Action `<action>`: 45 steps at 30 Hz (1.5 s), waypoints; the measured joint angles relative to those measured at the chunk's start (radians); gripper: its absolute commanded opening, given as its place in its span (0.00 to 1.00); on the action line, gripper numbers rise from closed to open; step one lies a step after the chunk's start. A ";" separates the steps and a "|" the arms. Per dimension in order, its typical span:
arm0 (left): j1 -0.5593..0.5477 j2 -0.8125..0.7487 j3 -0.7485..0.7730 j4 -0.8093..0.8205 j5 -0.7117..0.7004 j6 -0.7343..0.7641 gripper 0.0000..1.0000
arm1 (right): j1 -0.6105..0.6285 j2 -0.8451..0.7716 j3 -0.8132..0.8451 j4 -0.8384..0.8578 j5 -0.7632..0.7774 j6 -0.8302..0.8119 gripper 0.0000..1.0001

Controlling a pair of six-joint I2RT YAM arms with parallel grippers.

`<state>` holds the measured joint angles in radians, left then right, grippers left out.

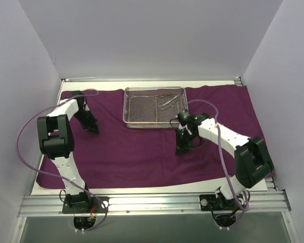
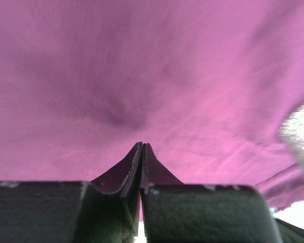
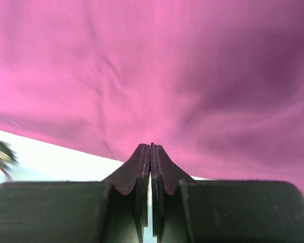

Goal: Open and lay out the surgical kit
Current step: Smooth out the surgical kit at the center of the board.

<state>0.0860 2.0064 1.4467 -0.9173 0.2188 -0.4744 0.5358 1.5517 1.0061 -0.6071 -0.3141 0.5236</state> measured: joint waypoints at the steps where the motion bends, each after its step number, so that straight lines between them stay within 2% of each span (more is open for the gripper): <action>1: 0.000 -0.006 0.021 0.001 -0.010 0.004 0.15 | -0.019 0.003 0.036 0.002 0.009 0.000 0.00; 3: 0.000 -0.015 0.066 0.004 -0.018 0.007 0.15 | -0.081 0.018 0.108 0.008 0.027 -0.001 0.00; 6: 0.001 -0.005 0.140 0.007 -0.004 0.001 0.07 | -0.198 0.080 0.211 0.013 0.081 -0.015 0.00; 9: 0.001 0.040 0.190 0.020 0.046 -0.016 0.04 | -0.311 0.174 0.296 0.013 0.149 -0.043 0.00; 17: 0.005 0.188 0.197 0.000 0.124 -0.066 0.02 | -0.504 0.329 0.321 0.029 0.226 -0.107 0.00; 22: 0.018 0.235 0.273 -0.057 0.119 -0.071 0.02 | -0.518 0.402 0.301 0.070 0.216 -0.111 0.00; 32: 0.078 0.409 0.566 -0.203 0.145 -0.063 0.02 | -0.514 0.246 0.072 0.181 0.123 -0.015 0.00; 38: 0.095 0.358 0.461 -0.125 0.180 -0.068 0.02 | -0.527 0.269 0.097 0.128 0.116 -0.029 0.00; 45: 0.104 0.280 0.311 -0.070 0.202 -0.068 0.02 | -0.625 0.462 0.367 -0.008 0.110 -0.086 0.00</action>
<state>0.1898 2.2868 1.7580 -0.9874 0.4206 -0.5426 -0.0891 2.0132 1.3727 -0.6151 -0.2039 0.4374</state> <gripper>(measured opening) 0.029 0.027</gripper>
